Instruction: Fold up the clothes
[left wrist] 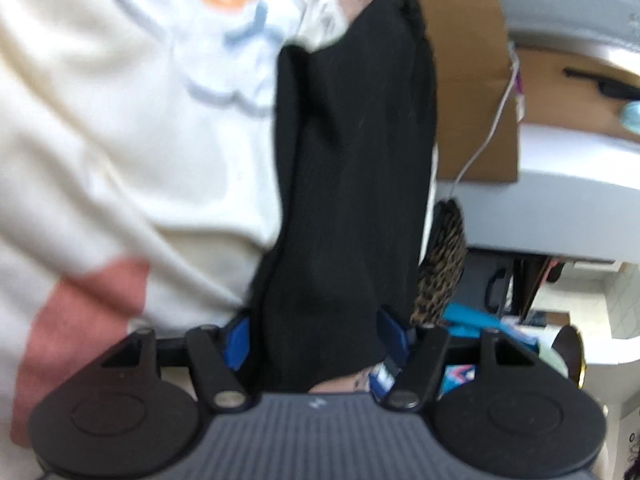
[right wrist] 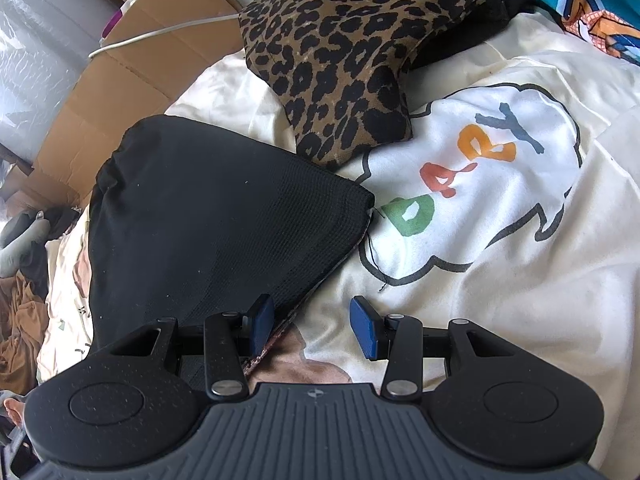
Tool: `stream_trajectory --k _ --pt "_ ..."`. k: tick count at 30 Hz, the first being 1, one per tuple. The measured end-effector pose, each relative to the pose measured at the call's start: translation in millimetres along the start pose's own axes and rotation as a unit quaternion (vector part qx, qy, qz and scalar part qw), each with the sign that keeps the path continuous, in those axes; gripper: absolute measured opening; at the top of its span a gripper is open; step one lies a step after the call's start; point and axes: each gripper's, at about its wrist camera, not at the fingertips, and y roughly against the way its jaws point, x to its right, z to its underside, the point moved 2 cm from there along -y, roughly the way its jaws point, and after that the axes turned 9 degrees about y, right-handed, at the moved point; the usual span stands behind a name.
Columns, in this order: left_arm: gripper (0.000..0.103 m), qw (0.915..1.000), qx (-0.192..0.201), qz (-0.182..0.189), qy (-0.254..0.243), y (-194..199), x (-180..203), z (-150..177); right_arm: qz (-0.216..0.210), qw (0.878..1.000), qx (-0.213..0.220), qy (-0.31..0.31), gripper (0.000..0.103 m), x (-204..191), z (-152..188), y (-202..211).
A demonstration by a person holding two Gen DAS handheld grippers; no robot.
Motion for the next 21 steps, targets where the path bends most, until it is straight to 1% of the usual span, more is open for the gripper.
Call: stream_trajectory --k 1,3,5,8,11,13,17,20,21 --pt "0.068 1.0000 0.008 0.006 0.001 4 0 -2 0.000 1.000 0.000 0.001 0.049 0 0 0" --pt "0.068 0.9999 0.006 0.010 0.003 9 -4 -6 0.001 1.000 -0.001 0.001 0.049 0 1 -1" --pt "0.068 0.9999 -0.013 0.005 -0.002 2 -5 -5 0.001 1.000 -0.002 0.002 0.049 1 1 -2" --pt "0.068 0.9991 -0.041 0.010 0.002 -10 -5 1 0.001 1.000 -0.003 0.003 0.049 1 2 -3" --pt "0.068 0.9980 -0.063 0.008 -0.004 -8 -8 11 0.000 1.000 -0.003 0.004 0.049 2 1 -3" --pt "0.063 0.9978 -0.066 0.005 -0.005 -5 -9 14 0.000 1.000 -0.003 0.003 0.049 2 0 -3" --pt "0.055 0.9980 -0.061 0.009 0.014 1 -13 12 -0.001 1.000 -0.003 0.004 0.049 2 0 -3" --pt "0.045 0.9983 -0.054 0.001 0.023 8 -22 14 -0.003 1.000 -0.002 0.000 0.049 3 -1 -3" --pt "0.040 0.9983 -0.049 0.000 0.031 9 -26 14 -0.003 1.000 -0.001 -0.001 0.049 4 -1 -3"
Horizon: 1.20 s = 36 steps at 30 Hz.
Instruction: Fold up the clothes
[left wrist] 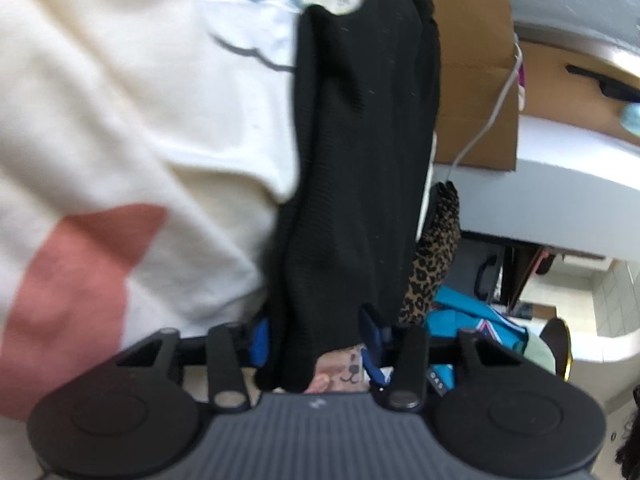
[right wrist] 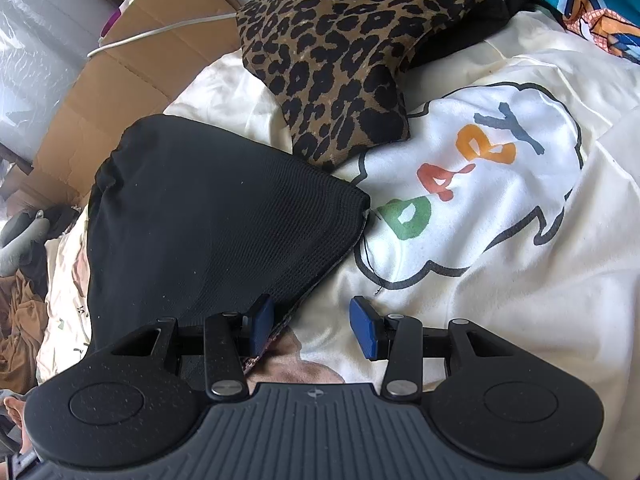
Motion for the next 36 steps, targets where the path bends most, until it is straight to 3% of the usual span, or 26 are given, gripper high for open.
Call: stream_trajectory --k 6,9,14,21,29,36 --pt "0.028 0.9998 0.006 -0.010 0.016 -7 -11 6 -0.001 1.000 0.006 -0.010 0.049 6 -1 2" --pt "0.013 0.9997 0.003 -0.018 0.014 -15 -10 7 -0.004 1.000 0.008 -0.017 0.049 10 -2 3" --pt "0.010 0.9993 0.002 -0.034 0.015 -22 -2 4 -0.003 0.999 0.017 -0.033 0.049 18 -7 4" --pt "0.009 0.9976 0.005 -0.065 -0.021 -17 23 -3 -0.003 0.998 0.038 -0.043 0.049 24 -22 6" --pt "0.009 0.9931 0.017 -0.097 -0.064 -10 47 -17 -0.002 0.999 0.028 0.031 0.049 9 -29 -7" --pt "0.009 0.9872 0.036 -0.129 -0.087 6 52 -36 -0.041 0.999 0.021 0.028 0.048 10 -28 -8"
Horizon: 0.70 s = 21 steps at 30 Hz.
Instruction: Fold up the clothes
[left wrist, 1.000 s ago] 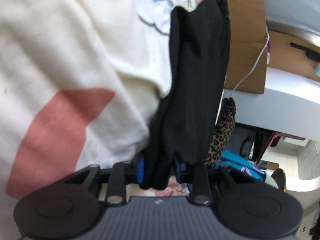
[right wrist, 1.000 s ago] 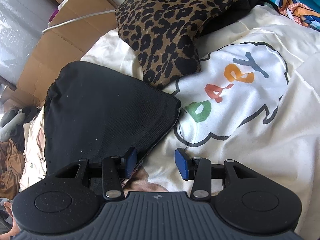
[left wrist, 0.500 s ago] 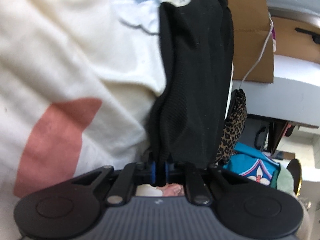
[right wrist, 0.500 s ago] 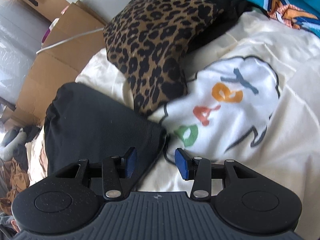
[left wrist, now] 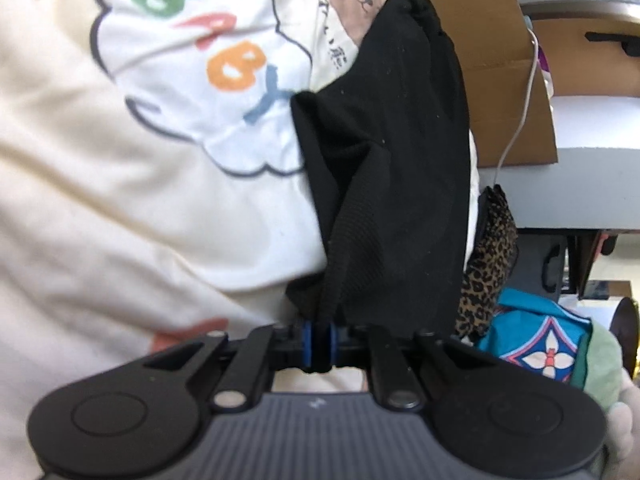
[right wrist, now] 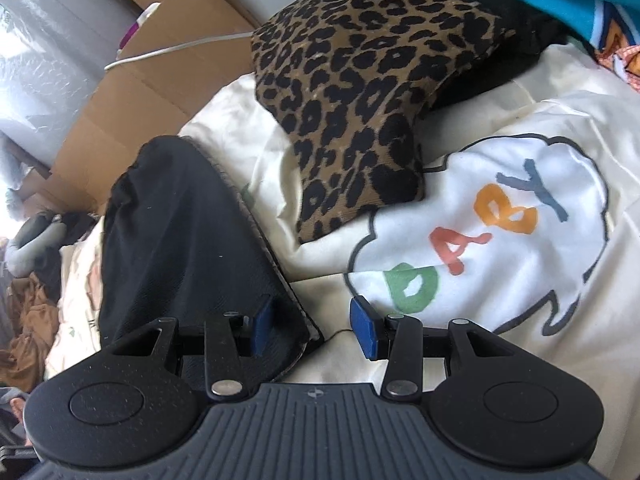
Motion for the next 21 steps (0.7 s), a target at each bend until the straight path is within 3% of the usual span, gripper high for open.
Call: stream_trajectory --k 6,14,16,21 --pt "0.009 0.9995 0.013 -0.022 -0.020 6 -5 -10 -0.026 0.999 -0.017 0.007 0.048 -4 -5 -9" --pt "0.009 0.9994 0.017 -0.024 -0.020 13 -16 -13 -0.062 0.997 -0.051 0.011 0.039 -7 -13 -40" --pt "0.009 0.9993 0.017 -0.024 -0.021 13 -16 -13 -0.065 0.996 -0.060 0.020 0.025 -10 -15 -46" --pt "0.009 0.9994 0.019 -0.018 -0.023 16 -17 -11 -0.069 0.993 -0.089 0.035 0.011 -16 -17 -50"
